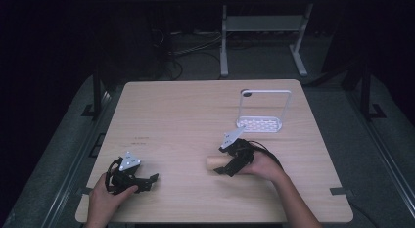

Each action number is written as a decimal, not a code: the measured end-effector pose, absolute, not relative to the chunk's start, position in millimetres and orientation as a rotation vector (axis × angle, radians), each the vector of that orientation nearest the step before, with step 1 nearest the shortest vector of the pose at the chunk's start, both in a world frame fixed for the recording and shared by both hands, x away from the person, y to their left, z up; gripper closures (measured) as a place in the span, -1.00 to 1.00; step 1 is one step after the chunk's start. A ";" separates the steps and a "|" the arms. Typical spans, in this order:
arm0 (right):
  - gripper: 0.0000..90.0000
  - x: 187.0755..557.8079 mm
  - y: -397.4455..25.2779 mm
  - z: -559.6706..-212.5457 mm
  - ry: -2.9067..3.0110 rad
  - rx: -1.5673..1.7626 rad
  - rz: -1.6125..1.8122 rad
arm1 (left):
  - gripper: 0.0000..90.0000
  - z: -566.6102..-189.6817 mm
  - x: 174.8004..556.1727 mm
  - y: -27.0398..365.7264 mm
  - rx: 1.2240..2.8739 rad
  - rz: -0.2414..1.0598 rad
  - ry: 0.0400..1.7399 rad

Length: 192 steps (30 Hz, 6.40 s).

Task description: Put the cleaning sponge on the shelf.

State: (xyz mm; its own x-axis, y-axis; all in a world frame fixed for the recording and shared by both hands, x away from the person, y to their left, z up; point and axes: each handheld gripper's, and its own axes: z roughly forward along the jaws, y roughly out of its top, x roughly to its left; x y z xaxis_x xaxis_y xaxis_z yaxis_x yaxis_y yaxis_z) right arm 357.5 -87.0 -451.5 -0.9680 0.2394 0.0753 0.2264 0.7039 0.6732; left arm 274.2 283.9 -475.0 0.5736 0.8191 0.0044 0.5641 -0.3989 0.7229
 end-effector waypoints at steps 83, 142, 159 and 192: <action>-0.11 350.8 -109.1 -442.7 2.791 0.636 1.016 | -0.72 -474.9 274.2 284.1 2.118 0.475 1.098; -0.10 375.5 -177.3 -431.3 2.476 1.066 0.952 | -0.72 -474.7 274.2 284.1 2.120 0.474 1.099; -0.10 392.3 -190.6 -437.1 2.365 1.215 0.906 | -0.72 -475.0 274.2 283.9 2.116 0.475 1.099; -0.10 436.1 -185.5 -447.4 2.306 1.322 0.873 | -0.72 -475.0 274.2 283.9 2.116 0.475 1.099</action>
State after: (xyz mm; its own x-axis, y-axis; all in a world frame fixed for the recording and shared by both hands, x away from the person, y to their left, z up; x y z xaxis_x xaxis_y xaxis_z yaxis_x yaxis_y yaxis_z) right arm 436.1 -185.5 -447.4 -0.5083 0.8611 0.0087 0.6509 0.3776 0.6587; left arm 274.2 283.9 -475.0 0.5736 0.8191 0.0045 0.5641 -0.3990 0.7229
